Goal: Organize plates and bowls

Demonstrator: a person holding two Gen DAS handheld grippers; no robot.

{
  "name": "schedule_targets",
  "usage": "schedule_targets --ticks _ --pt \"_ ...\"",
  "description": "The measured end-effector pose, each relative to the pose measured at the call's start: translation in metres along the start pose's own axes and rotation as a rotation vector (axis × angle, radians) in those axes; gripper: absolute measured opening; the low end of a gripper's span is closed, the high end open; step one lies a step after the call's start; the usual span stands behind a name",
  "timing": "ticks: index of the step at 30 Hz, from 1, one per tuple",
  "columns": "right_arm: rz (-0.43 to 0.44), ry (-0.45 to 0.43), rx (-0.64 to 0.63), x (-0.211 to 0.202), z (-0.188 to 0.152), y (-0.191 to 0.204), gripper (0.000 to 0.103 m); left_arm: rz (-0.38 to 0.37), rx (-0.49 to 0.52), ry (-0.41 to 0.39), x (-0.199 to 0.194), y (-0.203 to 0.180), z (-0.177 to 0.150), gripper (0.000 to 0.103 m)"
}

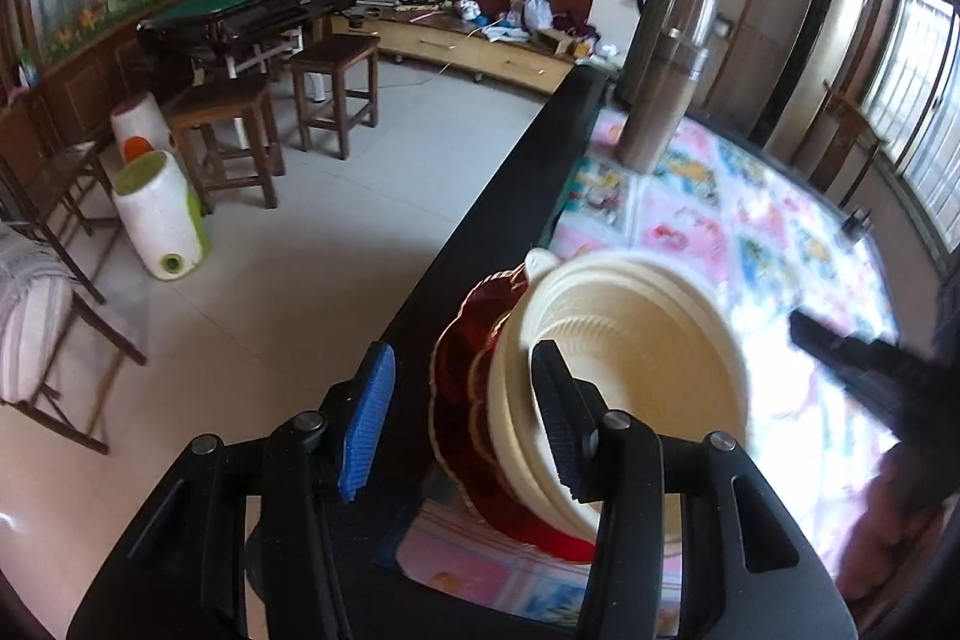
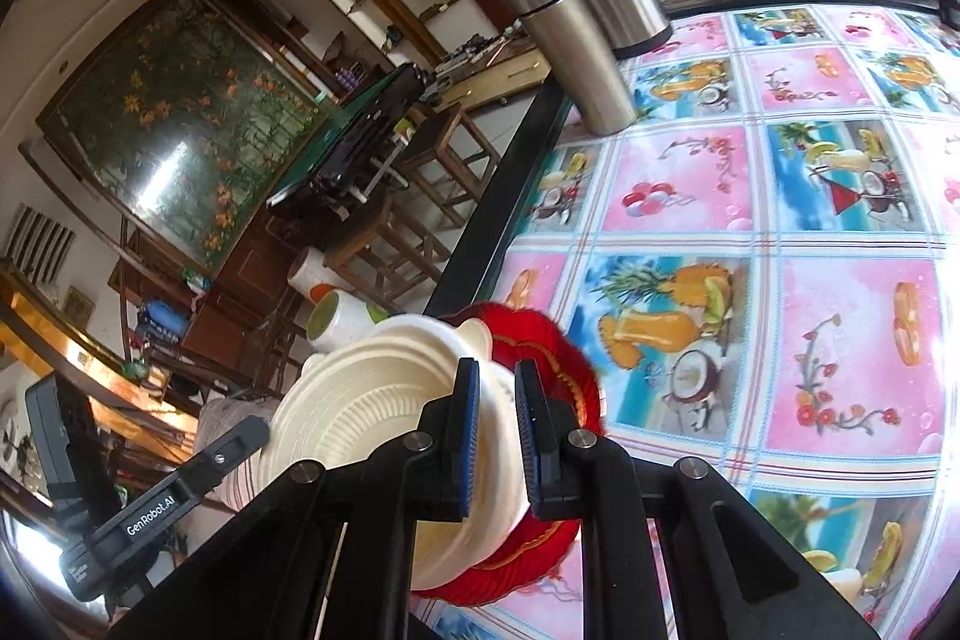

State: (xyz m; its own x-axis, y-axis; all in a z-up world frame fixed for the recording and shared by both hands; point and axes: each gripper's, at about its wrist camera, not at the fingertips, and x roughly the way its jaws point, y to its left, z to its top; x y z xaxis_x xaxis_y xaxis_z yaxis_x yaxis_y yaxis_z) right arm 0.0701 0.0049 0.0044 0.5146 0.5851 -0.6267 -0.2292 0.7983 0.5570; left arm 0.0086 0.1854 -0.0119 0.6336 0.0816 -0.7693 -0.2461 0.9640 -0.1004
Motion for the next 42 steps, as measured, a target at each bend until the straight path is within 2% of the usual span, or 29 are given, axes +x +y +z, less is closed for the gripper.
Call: schedule_targets --ticks 4,6,9,14,19,23,26,29,34,42 --pt "-0.001 -0.01 0.021 -0.007 0.002 -0.011 0.015 0.015 0.006 0.025 0.013 -0.002 -0.01 0.046" --pt "0.0 -0.011 0.025 -0.008 0.004 -0.015 0.015 -0.002 0.013 0.039 0.016 -0.006 -0.011 0.046" --pt "0.003 -0.012 0.034 -0.009 0.005 -0.019 0.015 0.005 0.041 0.01 0.012 -0.018 -0.008 0.046" --pt "0.012 -0.016 0.054 -0.013 0.006 -0.026 0.015 0.015 0.062 0.007 0.011 -0.027 -0.01 0.046" --pt "0.024 -0.012 0.045 -0.017 0.003 -0.027 0.015 0.057 0.069 -0.055 -0.007 -0.028 -0.01 0.046" --pt "0.035 -0.008 0.024 -0.017 -0.001 -0.026 0.015 0.111 0.099 -0.149 -0.028 -0.036 -0.011 0.047" --pt "0.035 -0.015 -0.011 -0.02 -0.005 -0.022 0.016 0.149 0.119 -0.218 -0.044 -0.043 -0.013 0.054" --pt "0.028 -0.032 -0.058 -0.026 -0.01 -0.016 0.017 0.166 0.133 -0.265 -0.055 -0.047 -0.017 0.056" --pt "0.037 -0.06 -0.113 -0.04 -0.019 -0.007 0.021 0.177 0.156 -0.309 -0.068 -0.054 -0.022 0.056" --pt "0.053 -0.101 -0.171 -0.062 -0.028 0.005 0.022 0.177 0.179 -0.333 -0.076 -0.063 -0.027 0.056"
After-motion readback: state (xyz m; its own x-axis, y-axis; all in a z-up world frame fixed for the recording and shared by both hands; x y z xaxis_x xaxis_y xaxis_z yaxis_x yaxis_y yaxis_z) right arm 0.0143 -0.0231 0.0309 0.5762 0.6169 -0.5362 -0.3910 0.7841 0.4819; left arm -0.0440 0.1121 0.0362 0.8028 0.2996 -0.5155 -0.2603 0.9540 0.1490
